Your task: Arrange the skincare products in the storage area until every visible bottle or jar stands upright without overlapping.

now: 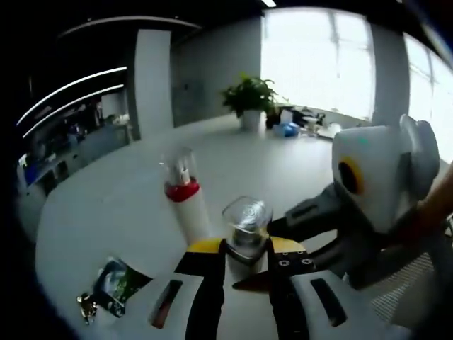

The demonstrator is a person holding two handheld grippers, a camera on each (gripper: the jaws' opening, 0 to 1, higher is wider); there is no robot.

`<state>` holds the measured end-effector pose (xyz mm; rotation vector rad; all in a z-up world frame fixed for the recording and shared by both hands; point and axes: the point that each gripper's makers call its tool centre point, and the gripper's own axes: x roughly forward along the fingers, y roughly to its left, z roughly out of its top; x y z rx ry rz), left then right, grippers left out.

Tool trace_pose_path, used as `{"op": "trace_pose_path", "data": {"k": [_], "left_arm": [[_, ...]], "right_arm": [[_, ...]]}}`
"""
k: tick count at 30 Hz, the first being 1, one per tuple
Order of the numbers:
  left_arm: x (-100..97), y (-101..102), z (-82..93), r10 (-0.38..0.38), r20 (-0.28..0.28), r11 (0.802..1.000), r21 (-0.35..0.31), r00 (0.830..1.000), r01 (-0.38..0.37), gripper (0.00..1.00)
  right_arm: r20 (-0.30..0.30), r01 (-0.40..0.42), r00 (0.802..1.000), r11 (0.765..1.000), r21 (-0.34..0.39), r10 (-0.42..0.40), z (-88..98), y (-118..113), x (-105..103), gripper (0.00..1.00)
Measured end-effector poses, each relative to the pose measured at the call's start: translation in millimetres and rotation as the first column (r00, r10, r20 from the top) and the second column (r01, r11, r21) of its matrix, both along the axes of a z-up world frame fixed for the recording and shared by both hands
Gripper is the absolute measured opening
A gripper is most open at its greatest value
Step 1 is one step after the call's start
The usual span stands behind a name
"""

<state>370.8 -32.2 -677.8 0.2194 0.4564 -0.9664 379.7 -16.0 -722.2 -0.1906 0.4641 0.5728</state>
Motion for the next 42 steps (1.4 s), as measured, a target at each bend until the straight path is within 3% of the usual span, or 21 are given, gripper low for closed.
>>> {"op": "trace_pose_path", "data": {"k": [12, 24, 42], "left_arm": [[14.8, -3, -25.2, 0.003, -0.016, 1.0, 0.005, 1.0, -0.003, 0.19], [31.4, -8, -23.1, 0.007, 0.016, 1.0, -0.026, 1.0, -0.007, 0.2], [46.6, -9, -23.6, 0.011, 0.022, 1.0, -0.029, 1.0, -0.01, 0.2]], "right_arm": [[-0.046, 0.026, 0.999, 0.999, -0.019, -0.027, -24.9, -5, 13, 0.23], [-0.009, 0.01, 1.0, 1.0, -0.029, -0.01, -22.7, -10, 32, 0.23], [-0.012, -0.005, 1.0, 1.0, -0.028, 0.005, -23.4, -11, 46, 0.24]]}}
